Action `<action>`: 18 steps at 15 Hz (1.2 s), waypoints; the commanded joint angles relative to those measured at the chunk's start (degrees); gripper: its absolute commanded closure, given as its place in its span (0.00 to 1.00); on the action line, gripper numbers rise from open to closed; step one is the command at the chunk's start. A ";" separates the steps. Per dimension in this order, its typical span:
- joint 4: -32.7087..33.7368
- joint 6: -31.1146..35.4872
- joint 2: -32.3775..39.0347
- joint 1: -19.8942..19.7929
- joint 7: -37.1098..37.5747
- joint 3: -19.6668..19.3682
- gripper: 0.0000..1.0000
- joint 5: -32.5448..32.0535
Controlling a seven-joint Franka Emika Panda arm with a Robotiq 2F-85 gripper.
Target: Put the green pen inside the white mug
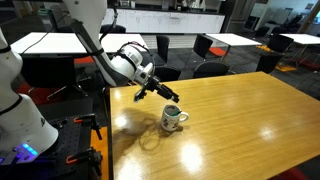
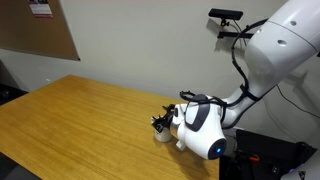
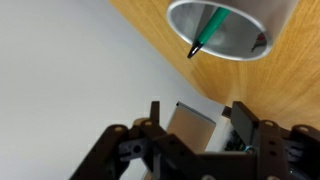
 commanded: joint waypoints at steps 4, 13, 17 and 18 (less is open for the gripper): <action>-1.11 10.92 -6.37 -0.89 -5.50 -0.18 0.00 4.15; -1.21 24.48 -14.79 -0.86 -18.72 -3.16 0.00 16.20; -1.64 33.90 -16.25 -1.90 -30.77 -5.27 0.00 25.61; -1.94 35.59 -16.48 -2.20 -34.23 -5.64 0.00 28.52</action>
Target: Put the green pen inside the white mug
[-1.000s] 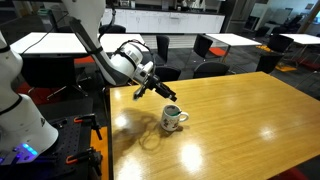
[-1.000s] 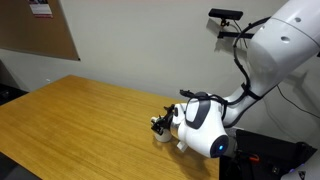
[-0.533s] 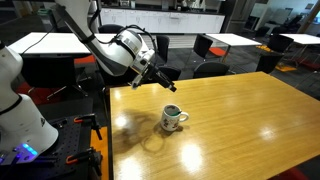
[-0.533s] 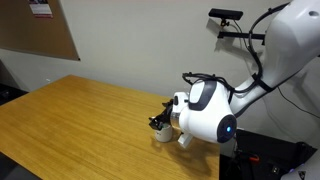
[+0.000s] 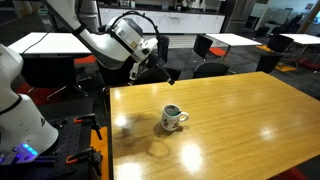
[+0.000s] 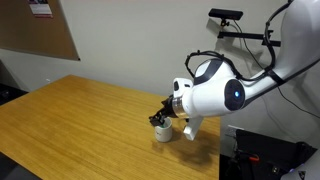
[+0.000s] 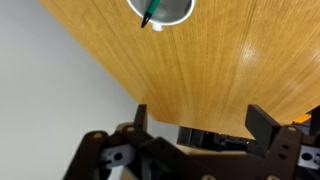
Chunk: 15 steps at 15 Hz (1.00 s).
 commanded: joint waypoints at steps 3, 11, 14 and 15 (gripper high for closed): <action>-3.39 11.49 -2.20 -1.40 -21.96 -2.86 0.00 17.60; -13.53 19.65 -0.96 0.83 -58.24 -1.55 0.00 55.70; -15.28 17.64 -2.91 3.48 -69.80 1.35 0.00 71.43; -15.18 16.55 -3.79 4.43 -73.42 2.36 0.00 76.58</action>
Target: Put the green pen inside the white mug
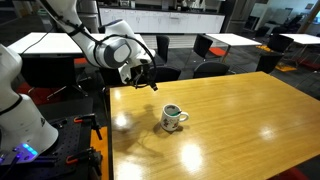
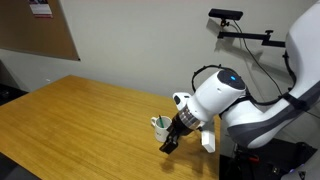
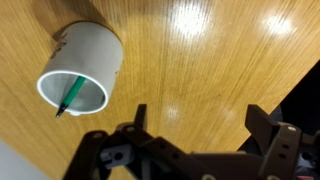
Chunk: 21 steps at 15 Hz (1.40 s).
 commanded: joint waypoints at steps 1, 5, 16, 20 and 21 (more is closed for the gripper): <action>-1.49 -3.00 -4.68 3.49 -11.83 3.20 0.00 16.36; 1.79 -12.64 -11.03 13.21 -28.79 -1.16 0.00 37.56; 6.21 -22.75 -16.11 10.38 -35.97 -1.96 0.00 41.89; 6.21 -22.75 -16.06 10.37 -35.97 -1.96 0.00 41.89; 6.21 -22.75 -16.06 10.37 -35.97 -1.96 0.00 41.89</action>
